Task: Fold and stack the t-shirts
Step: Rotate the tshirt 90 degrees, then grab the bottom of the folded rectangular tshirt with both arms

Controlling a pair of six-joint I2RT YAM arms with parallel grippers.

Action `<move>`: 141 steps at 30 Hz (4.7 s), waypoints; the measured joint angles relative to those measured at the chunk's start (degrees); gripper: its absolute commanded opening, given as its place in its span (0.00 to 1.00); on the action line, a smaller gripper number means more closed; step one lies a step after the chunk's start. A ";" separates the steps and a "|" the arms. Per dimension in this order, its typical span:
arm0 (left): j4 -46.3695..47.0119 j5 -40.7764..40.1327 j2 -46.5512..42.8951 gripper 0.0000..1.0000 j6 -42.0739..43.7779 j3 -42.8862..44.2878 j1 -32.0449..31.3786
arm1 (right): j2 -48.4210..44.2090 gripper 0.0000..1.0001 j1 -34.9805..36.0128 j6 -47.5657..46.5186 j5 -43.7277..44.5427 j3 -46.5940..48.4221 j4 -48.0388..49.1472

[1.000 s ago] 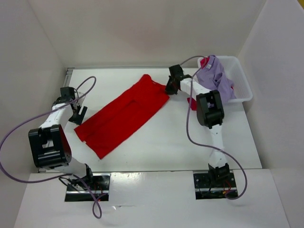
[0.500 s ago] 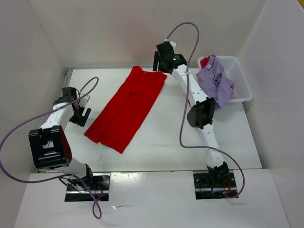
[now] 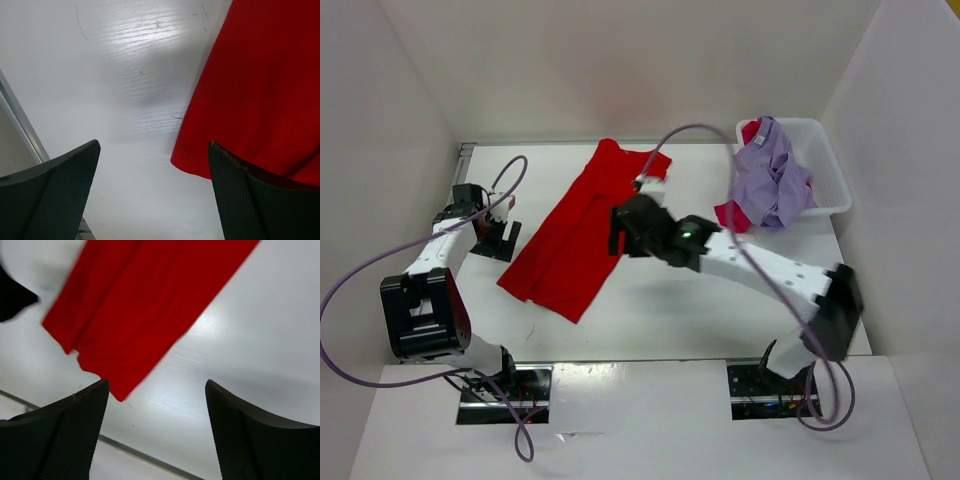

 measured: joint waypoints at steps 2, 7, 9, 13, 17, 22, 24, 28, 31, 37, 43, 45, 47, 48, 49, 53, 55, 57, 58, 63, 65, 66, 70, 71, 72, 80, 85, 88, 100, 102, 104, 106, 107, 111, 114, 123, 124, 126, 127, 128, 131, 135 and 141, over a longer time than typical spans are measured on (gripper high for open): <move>0.02 0.61 0.00 0.94 -0.26 0.00 0.02 | 7.50 0.79 1.05 3.04 -3.08 -1.51 3.30; 0.00 1.57 0.00 0.95 -1.46 0.00 0.57 | 20.81 0.76 3.34 7.58 -8.17 -2.51 6.34; 0.02 1.70 0.00 0.95 -1.55 0.00 0.83 | 22.56 0.76 4.09 9.16 -9.31 -1.79 6.95; 0.13 1.86 0.00 0.95 -1.68 0.00 1.11 | 26.01 0.76 5.86 12.68 -9.75 1.66 9.51; 0.20 2.08 0.00 0.95 -1.68 0.00 1.09 | 29.51 0.76 9.05 16.70 -10.86 2.36 11.80; 0.24 2.56 0.00 0.95 -1.64 0.00 1.11 | 33.53 0.75 11.45 20.15 -12.74 5.53 14.10; 0.24 2.80 -0.07 0.95 -1.53 -0.02 1.11 | 34.40 0.69 11.72 21.09 -13.22 5.99 14.80; 0.61 2.97 -0.94 0.95 -1.38 -0.72 1.11 | 35.39 0.17 11.65 22.53 -14.25 5.86 15.10; 0.63 3.15 -1.70 0.95 -1.29 -0.87 1.11 | 35.23 0.00 11.43 23.91 -14.23 4.02 16.13; 0.59 3.56 -2.78 0.95 -0.92 -0.90 1.11 | 30.53 0.00 10.49 26.71 -15.02 -4.87 21.92; 0.35 4.00 -5.42 0.95 0.76 -0.90 -1.36 | 18.84 0.00 9.38 29.59 -15.45 -20.79 23.50; 0.22 3.85 -6.01 0.95 1.66 -0.87 -3.93 | 13.70 0.00 8.96 30.32 -15.10 -26.60 22.88; -0.09 3.67 -6.23 0.95 2.34 -0.85 -7.30 | 8.85 0.00 8.48 31.21 -14.51 -31.47 20.90; -0.26 2.89 -6.38 0.95 3.19 -0.79 -9.35 | 6.40 0.00 8.31 31.63 -14.10 -33.66 19.98; -0.33 2.01 -6.62 0.95 3.91 -0.72 -12.09 | 3.85 0.00 8.15 31.80 -13.57 -35.85 18.45; -0.37 -2.08 -9.51 0.95 9.29 0.00 -25.03 | -3.89 0.50 7.72 33.00 -11.98 -41.31 12.76; -0.22 -3.23 -12.81 0.95 14.01 0.00 -32.20 | -7.30 0.61 7.58 32.57 -11.34 -42.40 10.62; -0.11 -3.34 -17.75 0.95 20.26 -0.81 -37.68 | -10.12 0.62 7.52 31.78 -11.15 -43.12 8.00; -0.13 -2.97 -21.18 0.95 23.85 -2.10 -39.58 | -11.80 0.64 7.52 31.54 -11.02 -43.39 6.62; -4.72 2.75 -45.55 0.95 44.74 -15.34 -44.78 | -21.07 0.65 6.97 31.04 -9.62 -43.52 2.54; -6.95 6.78 -57.57 0.94 52.63 -21.42 -45.88 | -23.61 0.65 6.58 30.84 -9.14 -43.52 1.88; -9.33 8.61 -63.67 0.93 56.72 -23.98 -46.31 | -24.44 0.65 6.38 30.84 -9.07 -43.52 1.55; -18.27 14.93 -74.01 0.92 69.00 -29.42 -47.19 | -25.03 0.65 5.99 30.12 -9.07 -43.52 0.94; -19.71 16.20 -73.59 0.92 70.93 -29.86 -47.19 | -25.03 0.65 5.97 29.97 -9.07 -43.52 0.90; -20.98 17.57 -72.43 0.92 72.72 -30.01 -47.19 | -25.03 0.65 5.86 29.77 -9.11 -43.52 0.90; -23.52 23.30 -52.37 0.86 82.47 -27.87 -50.05 | -25.20 0.65 4.42 29.77 -10.45 -44.37 1.22; -22.34 23.28 -36.89 0.68 84.32 -24.46 -54.53 | -26.36 0.65 0.96 29.59 -12.00 -45.81 1.29; -19.37 20.68 -31.32 0.66 85.85 -24.37 -56.24 | -26.80 0.65 -0.22 29.31 -12.76 -46.07 1.36; -16.68 16.06 -28.11 0.61 88.96 -28.24 -61.07 | -21.33 0.65 -0.76 26.23 -15.26 -46.05 2.67; -16.39 15.52 -26.34 0.61 88.98 -28.20 -61.11 | -18.86 0.65 -0.79 25.35 -15.61 -46.01 3.28; -16.17 14.97 -24.37 0.60 89.00 -28.09 -61.11 | -16.72 0.65 -0.81 24.55 -15.85 -45.86 3.61; -16.02 14.53 -23.12 0.59 88.98 -28.02 -61.11 | -15.45 0.65 -1.03 23.69 -16.22 -45.64 4.15; -16.02 14.36 -22.64 0.58 89.00 -27.87 -61.11 | -15.13 0.65 -1.33 23.28 -16.61 -45.53 4.66; -15.93 13.75 -19.71 0.49 88.96 -26.45 -61.96 | -14.32 0.65 -2.62 22.01 -17.57 -45.33 6.67; -15.89 13.46 -17.27 0.35 88.76 -25.07 -62.23 | -11.93 0.65 -2.75 21.11 -18.36 -44.72 7.54; -15.08 13.53 -15.47 0.08 88.00 -24.04 -62.73 | -8.68 0.65 -2.78 18.36 -21.42 -43.30 8.87; -14.91 13.70 -15.45 0.08 87.45 -23.91 -62.73 | -8.68 0.65 -2.78 17.99 -21.90 -43.30 8.87; -14.29 13.97 -15.43 0.06 86.55 -23.76 -62.73 | -8.66 0.65 -2.78 17.55 -22.80 -43.30 8.87; -13.92 14.10 -15.45 0.05 85.66 -23.74 -62.73 | -8.66 0.65 -2.78 17.35 -23.23 -43.30 8.85; -13.44 14.32 -15.45 0.05 84.76 -23.74 -62.73 | -8.66 0.64 -2.78 17.18 -23.78 -43.30 8.83; -12.22 15.02 -15.45 0.05 81.09 -23.47 -62.73 | -8.66 0.59 -2.78 16.63 -25.46 -43.34 8.83; -10.88 16.48 -15.52 0.05 75.82 -22.34 -62.73 | -6.73 0.42 -2.78 15.82 -27.63 -43.34 9.14; -10.05 17.97 -17.09 0.03 69.11 -21.44 -61.48 | -4.81 0.30 -2.86 14.80 -30.53 -43.28 10.49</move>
